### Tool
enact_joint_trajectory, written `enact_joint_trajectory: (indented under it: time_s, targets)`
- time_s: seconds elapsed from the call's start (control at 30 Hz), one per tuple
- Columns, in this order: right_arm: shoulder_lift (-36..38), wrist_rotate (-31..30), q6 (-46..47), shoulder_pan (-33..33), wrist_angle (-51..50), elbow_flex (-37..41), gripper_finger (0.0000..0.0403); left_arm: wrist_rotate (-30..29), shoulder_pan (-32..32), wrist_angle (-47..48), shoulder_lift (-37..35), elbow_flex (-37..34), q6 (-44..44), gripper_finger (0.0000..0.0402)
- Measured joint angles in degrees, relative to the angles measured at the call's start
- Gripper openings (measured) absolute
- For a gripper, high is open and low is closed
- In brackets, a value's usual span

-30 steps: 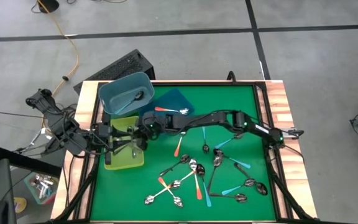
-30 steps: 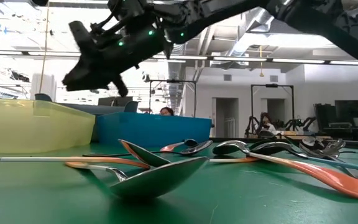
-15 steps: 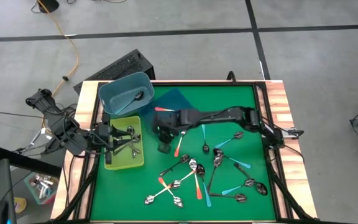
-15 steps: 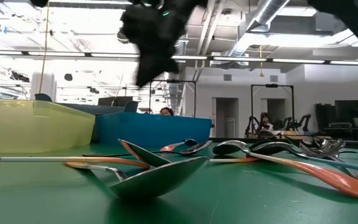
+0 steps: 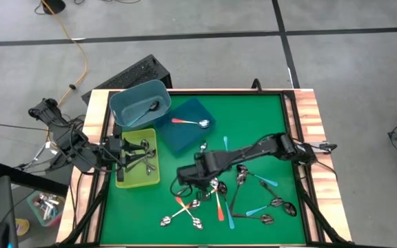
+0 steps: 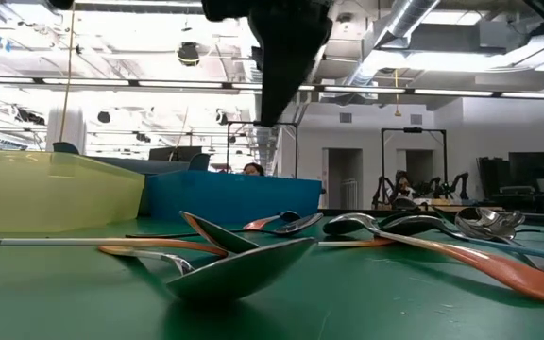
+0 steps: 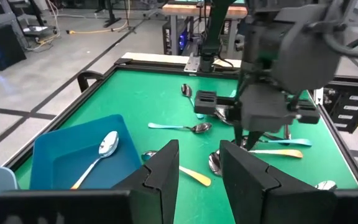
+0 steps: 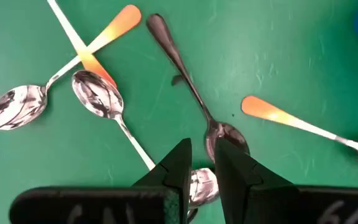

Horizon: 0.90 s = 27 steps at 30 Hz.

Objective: Sort silverware by color (type)
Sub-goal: Put the black spoon into the green bin

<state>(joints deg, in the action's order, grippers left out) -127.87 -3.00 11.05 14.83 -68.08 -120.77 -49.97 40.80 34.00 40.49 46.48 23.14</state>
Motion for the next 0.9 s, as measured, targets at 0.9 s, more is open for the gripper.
enact_joint_trajectory:
  time_s: [0.9]
  targets:
    - [-12.3,-1.9,-12.5,-0.4,6.5,-0.1,0.0202,0.1,0.0,1.4,0.0,0.0,1.1,0.0101]
